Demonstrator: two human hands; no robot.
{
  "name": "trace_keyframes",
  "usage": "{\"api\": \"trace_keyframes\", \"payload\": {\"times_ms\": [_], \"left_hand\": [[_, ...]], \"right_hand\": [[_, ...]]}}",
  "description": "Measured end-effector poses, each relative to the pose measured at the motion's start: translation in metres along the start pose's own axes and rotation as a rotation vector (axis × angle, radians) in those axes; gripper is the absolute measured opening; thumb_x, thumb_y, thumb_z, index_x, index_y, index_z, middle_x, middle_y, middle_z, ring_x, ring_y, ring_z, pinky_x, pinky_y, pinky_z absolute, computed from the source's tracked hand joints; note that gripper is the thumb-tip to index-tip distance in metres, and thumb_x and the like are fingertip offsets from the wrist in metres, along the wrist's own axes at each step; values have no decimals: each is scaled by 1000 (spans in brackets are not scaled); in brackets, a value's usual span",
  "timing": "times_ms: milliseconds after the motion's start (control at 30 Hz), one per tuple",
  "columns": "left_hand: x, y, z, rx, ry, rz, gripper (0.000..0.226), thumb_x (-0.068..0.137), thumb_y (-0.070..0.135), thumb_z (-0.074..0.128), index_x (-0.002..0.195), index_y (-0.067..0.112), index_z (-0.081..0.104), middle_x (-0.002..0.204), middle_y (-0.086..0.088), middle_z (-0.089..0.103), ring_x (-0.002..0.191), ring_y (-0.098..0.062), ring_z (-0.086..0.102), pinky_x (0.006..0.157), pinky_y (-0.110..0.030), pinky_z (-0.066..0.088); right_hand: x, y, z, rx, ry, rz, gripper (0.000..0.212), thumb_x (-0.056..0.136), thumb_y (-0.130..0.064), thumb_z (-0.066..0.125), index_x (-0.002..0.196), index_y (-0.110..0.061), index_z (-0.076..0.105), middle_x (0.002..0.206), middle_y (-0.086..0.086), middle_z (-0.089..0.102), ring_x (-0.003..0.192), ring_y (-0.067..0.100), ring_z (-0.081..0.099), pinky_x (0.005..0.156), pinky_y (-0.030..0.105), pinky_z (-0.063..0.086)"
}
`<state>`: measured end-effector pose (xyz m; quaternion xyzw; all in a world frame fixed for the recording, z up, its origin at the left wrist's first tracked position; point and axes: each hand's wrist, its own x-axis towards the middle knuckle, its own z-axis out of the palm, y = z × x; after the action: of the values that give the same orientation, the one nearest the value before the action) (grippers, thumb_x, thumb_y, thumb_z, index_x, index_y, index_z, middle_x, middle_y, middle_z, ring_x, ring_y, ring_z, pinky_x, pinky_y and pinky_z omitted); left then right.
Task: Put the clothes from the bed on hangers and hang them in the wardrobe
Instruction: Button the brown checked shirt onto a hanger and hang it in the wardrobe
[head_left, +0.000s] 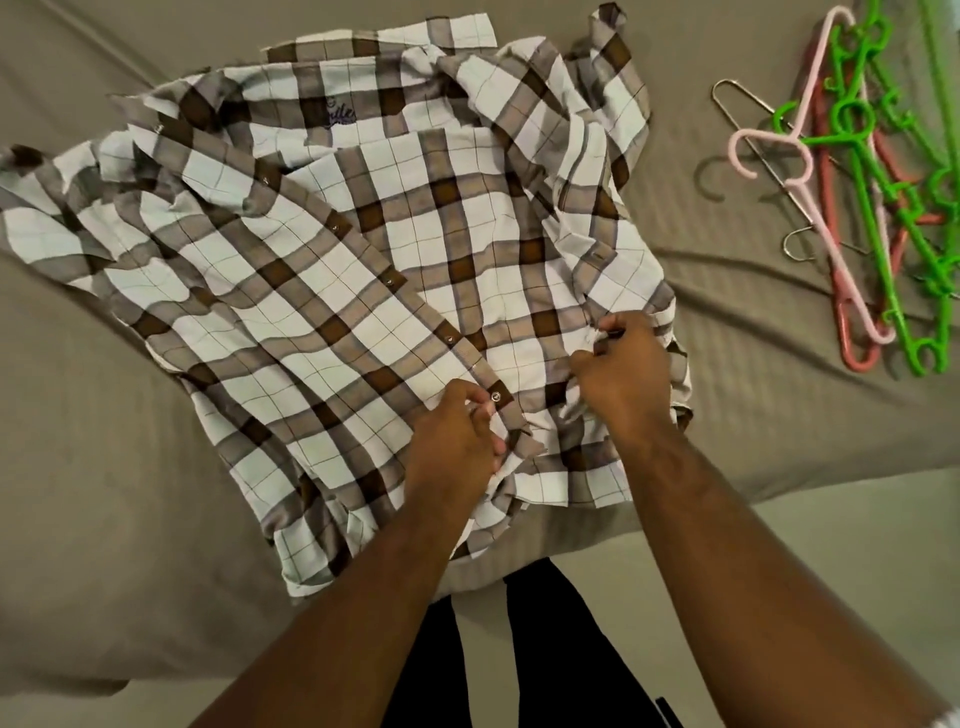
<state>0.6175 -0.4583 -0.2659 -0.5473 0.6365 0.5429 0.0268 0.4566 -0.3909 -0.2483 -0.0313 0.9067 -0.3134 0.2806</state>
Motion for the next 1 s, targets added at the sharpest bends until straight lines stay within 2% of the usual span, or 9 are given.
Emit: {"api": "trace_keyframes", "payload": {"times_ms": [67,200,300,433,533,600,767,900,1000], "left_hand": [[-7,1,3,-32,-74,-27,26,95,23,68,109,31,48,69,-3,69,47,-13,65,46,-37,58],[-15,-11,9,158,-84,42,61,80,36,83,117,38,35,57,4,60,46,-5,58,47,-29,47],[-16,-11,10,259,23,105,49,87,46,73,118,37,38,60,5,58,54,-8,56,50,-29,44],[-7,-6,14,202,163,153,15,101,42,54,109,31,52,89,10,68,79,-10,66,61,-31,55],[0,-4,16,251,198,167,15,98,38,61,108,28,55,93,9,67,81,-10,64,58,-27,50],[3,-1,18,284,214,179,19,95,38,66,107,27,56,96,10,64,82,-9,62,58,-25,48],[5,-2,19,207,221,219,9,96,30,65,100,24,58,93,6,60,84,-11,59,61,-22,48],[1,3,8,36,208,189,11,93,25,71,99,20,63,91,10,67,80,-1,64,63,-8,52],[2,6,-1,-127,124,100,12,89,27,76,95,21,67,84,6,73,74,-5,72,68,-22,61]], "right_hand": [[-15,1,-11,172,-41,-51,37,83,-2,67,114,-21,61,89,0,70,80,9,66,68,18,50],[-44,23,-22,545,-328,54,39,89,7,65,113,-23,66,96,5,76,90,20,73,75,32,60],[-50,47,-20,472,-311,217,27,91,-6,70,114,-18,68,90,3,78,76,14,67,67,29,51],[-45,52,-21,499,-251,246,10,96,-15,64,102,-17,72,88,7,78,74,20,64,65,35,49],[-42,45,-17,232,-217,120,32,87,-55,70,88,-23,71,80,-1,75,71,15,66,64,35,53],[-40,39,-9,-3,-192,26,45,76,-68,74,86,-24,67,76,-6,71,71,8,66,62,25,49],[-24,32,-1,-122,-151,-14,10,89,-33,72,89,-23,71,75,-14,67,76,2,64,56,6,37],[-28,41,-10,244,-292,53,5,92,-22,73,97,-22,76,90,0,77,88,19,73,80,33,58],[-34,40,-16,535,-459,169,20,95,-5,66,112,-13,72,100,8,77,97,24,73,87,39,60]]}}
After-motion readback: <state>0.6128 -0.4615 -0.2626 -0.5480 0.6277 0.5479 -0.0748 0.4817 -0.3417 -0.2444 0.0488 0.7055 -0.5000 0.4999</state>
